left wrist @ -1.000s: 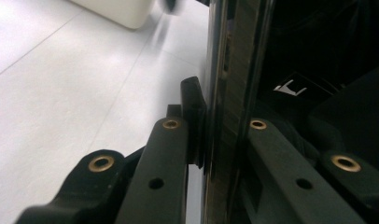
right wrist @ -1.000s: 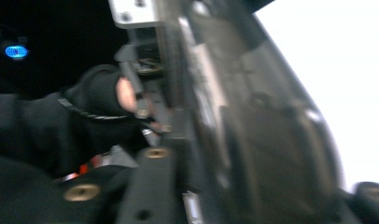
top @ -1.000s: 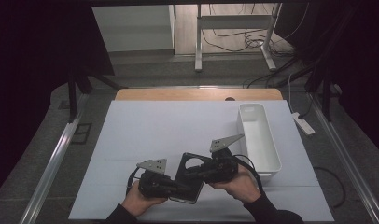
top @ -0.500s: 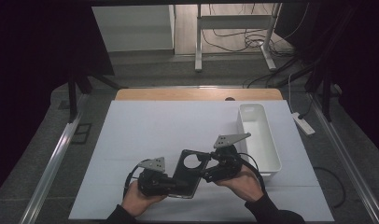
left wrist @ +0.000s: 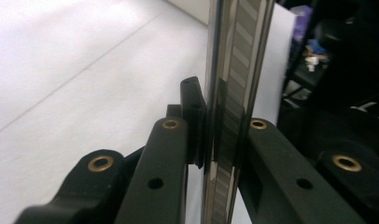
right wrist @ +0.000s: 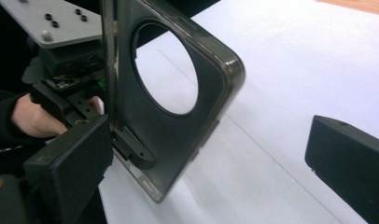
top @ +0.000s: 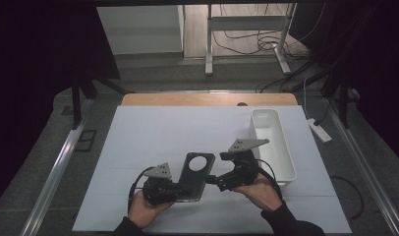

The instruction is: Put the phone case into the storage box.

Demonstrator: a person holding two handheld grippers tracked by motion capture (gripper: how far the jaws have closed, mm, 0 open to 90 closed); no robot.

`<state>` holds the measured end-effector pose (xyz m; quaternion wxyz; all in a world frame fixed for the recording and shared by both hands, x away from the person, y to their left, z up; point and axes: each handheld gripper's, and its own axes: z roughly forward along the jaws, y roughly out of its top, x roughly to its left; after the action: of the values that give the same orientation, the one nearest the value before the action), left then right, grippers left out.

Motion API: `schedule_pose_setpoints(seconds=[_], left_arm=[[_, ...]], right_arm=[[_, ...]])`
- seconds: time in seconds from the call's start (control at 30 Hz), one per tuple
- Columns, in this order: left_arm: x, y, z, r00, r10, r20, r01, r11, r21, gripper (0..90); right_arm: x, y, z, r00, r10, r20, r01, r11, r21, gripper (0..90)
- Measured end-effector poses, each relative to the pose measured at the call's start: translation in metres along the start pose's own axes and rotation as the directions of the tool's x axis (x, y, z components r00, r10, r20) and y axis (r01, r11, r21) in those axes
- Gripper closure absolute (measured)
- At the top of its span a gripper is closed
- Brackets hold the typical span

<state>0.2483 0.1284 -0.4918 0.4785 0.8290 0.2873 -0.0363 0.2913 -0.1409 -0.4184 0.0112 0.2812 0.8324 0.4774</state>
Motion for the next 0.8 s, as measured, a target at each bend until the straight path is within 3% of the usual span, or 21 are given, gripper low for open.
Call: schedule_pose_setpoints(seconds=[0.13, 0.27, 0.4, 0.5, 0.8], left_arm=[[0.0007, -0.0008, -0.0004, 0.9995, -0.011, -0.028, 0.010, 0.9999, -0.006, 84.7], [0.0007, -0.0019, 0.0016, 0.9971, -0.012, -0.075, 0.013, 0.9999, 0.010, 84.7], [0.0012, -0.0023, 0.0021, 0.9956, -0.012, -0.093, 0.014, 0.9997, 0.022, 84.7], [0.0012, -0.0024, 0.0021, 0.9951, -0.019, -0.097, 0.021, 0.9996, 0.017, 84.7], [-0.0009, -0.0025, 0.0025, 0.9963, -0.024, -0.083, 0.023, 0.9997, -0.004, 84.7]], right_arm=[[-0.0007, 0.0001, -0.0010, 0.9998, -0.003, 0.020, 0.003, 1.000, -0.005, 0.0], [-0.0015, -0.0004, -0.0024, 0.9973, -0.018, 0.072, 0.019, 1.000, -0.011, 0.0], [-0.0027, -0.0008, -0.0022, 0.9963, -0.028, 0.081, 0.028, 1.000, -0.005, 0.0], [-0.0035, -0.0013, -0.0022, 0.9958, -0.038, 0.084, 0.038, 0.999, 0.002, 0.0], [-0.0090, -0.0003, -0.0078, 0.9970, 0.015, 0.076, -0.014, 1.000, -0.018, 0.0]])
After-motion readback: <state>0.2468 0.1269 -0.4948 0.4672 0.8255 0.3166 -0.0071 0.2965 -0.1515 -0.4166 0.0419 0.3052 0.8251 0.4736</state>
